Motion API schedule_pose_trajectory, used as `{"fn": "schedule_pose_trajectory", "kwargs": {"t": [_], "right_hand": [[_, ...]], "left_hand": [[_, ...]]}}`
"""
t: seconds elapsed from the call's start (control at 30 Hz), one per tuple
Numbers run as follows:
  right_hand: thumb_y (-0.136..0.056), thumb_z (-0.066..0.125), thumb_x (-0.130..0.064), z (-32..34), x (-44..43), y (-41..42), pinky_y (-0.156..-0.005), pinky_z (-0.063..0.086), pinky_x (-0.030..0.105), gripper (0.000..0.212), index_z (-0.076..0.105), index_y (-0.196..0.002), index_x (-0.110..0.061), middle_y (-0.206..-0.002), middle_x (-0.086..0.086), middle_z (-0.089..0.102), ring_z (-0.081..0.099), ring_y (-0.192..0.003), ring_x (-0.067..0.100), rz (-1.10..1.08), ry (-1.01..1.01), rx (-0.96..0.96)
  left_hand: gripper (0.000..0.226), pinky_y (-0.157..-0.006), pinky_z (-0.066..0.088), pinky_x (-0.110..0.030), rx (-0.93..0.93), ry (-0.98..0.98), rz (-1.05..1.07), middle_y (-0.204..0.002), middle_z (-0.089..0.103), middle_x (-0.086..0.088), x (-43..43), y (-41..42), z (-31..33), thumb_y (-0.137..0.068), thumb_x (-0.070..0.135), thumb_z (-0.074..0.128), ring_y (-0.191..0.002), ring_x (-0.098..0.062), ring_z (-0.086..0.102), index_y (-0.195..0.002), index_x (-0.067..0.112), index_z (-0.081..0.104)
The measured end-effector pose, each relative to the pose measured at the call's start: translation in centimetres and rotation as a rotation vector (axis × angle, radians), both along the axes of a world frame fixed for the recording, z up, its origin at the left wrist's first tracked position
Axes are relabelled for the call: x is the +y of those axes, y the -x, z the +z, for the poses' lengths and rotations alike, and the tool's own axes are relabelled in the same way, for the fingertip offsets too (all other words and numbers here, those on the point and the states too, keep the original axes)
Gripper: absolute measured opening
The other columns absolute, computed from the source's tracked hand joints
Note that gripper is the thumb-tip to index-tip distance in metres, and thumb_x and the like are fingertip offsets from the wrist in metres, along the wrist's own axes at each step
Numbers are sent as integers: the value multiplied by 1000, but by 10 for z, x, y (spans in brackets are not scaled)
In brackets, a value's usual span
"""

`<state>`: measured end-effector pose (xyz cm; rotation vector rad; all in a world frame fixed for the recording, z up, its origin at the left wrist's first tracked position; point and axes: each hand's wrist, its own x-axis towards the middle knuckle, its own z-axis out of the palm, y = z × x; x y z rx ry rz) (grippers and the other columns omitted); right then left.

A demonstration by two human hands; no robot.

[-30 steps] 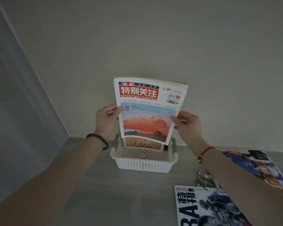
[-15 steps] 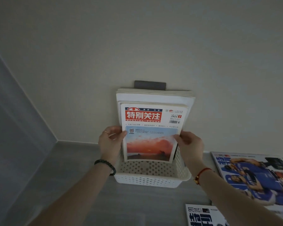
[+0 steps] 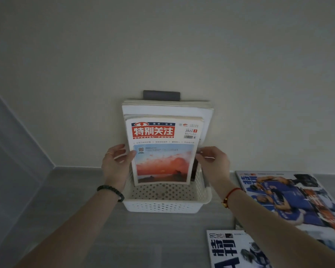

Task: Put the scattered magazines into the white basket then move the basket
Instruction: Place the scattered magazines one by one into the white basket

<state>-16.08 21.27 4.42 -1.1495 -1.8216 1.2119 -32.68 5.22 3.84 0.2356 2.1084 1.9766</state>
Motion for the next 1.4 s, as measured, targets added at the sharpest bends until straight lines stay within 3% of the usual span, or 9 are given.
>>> {"fn": "schedule_pose_trajectory", "kwargs": {"t": [0.13, 0.33, 0.4, 0.5, 0.73, 1.0, 1.13, 1.23, 1.4], "right_hand": [[-80, 65, -14, 6, 3, -52, -63, 47, 18, 15, 63, -95, -18, -84, -5, 65, 61, -77, 10, 6, -32, -17], [-80, 65, -12, 13, 13, -165, -62, 54, 24, 14, 64, -94, -13, -82, 4, 67, 64, -71, 16, -70, -7, -36], [-80, 65, -8, 16, 14, -203, -50, 49, 12, 9, 65, -88, -14, -77, 1, 66, 62, -66, 8, -107, -5, -15], [-78, 66, -5, 17, 16, -258, -63, 49, 22, 10, 66, -86, -11, -78, 5, 66, 62, -72, 15, -155, 1, -25], [-75, 69, -3, 5, 29, -397, -64, 50, 28, 15, 67, -88, -10, -78, 9, 66, 59, -62, 15, -264, 47, -65], [-72, 72, -6, -41, 38, -546, -58, 48, 14, 24, 61, -92, -13, -86, 5, 64, 62, -81, 20, -333, 144, -168], [-71, 74, -13, -60, 26, -599, -50, 43, 7, 33, 56, -99, -15, -91, 0, 64, 63, -67, -4, -227, 135, -329], [-65, 78, -27, -74, 18, -625, -81, 46, 18, 59, 50, -116, -17, -107, -2, 57, 57, -98, 13, -66, 78, -559], [-70, 66, -52, -94, 13, -645, -104, 36, 36, 76, 36, -134, -23, -144, -3, 31, 40, -125, 19, 109, -113, -896]], "left_hand": [[39, -57, 43, -12, 23, -2, 42, -106, 57, 3, -9, -28, -1, -74, 12, 71, -82, -3, 56, -109, 17, 53], [32, -72, 45, -10, 131, 82, -123, -103, 62, -1, -14, -104, 4, -77, 15, 69, -84, -5, 59, -106, 9, 57], [34, -79, 48, -20, 134, 97, -228, -102, 62, -4, -9, -138, 5, -78, 16, 68, -86, -9, 59, -108, 5, 57], [31, -89, 48, -38, 43, 103, -328, -105, 60, -3, 2, -193, 3, -78, 20, 68, -97, -17, 57, -106, 14, 56], [32, -94, 47, -37, -43, 177, -525, -105, 59, 1, 33, -319, -13, -79, 27, 66, -100, -17, 56, -108, 20, 54], [30, -68, 46, -23, -141, 239, -702, -111, 59, 3, 59, -452, -46, -82, 34, 61, -87, -9, 57, -109, 25, 51], [27, -74, 46, -27, -188, 256, -762, -115, 55, 1, 69, -503, -54, -84, 34, 58, -97, -15, 55, -109, 26, 50], [26, -68, 45, -23, -242, 242, -793, -111, 53, 4, 74, -535, -56, -85, 33, 57, -101, -16, 52, -108, 25, 48], [35, -100, 42, -39, -256, 260, -819, -104, 54, 6, 75, -567, -61, -85, 29, 58, -110, -17, 49, -117, 17, 49]]}}
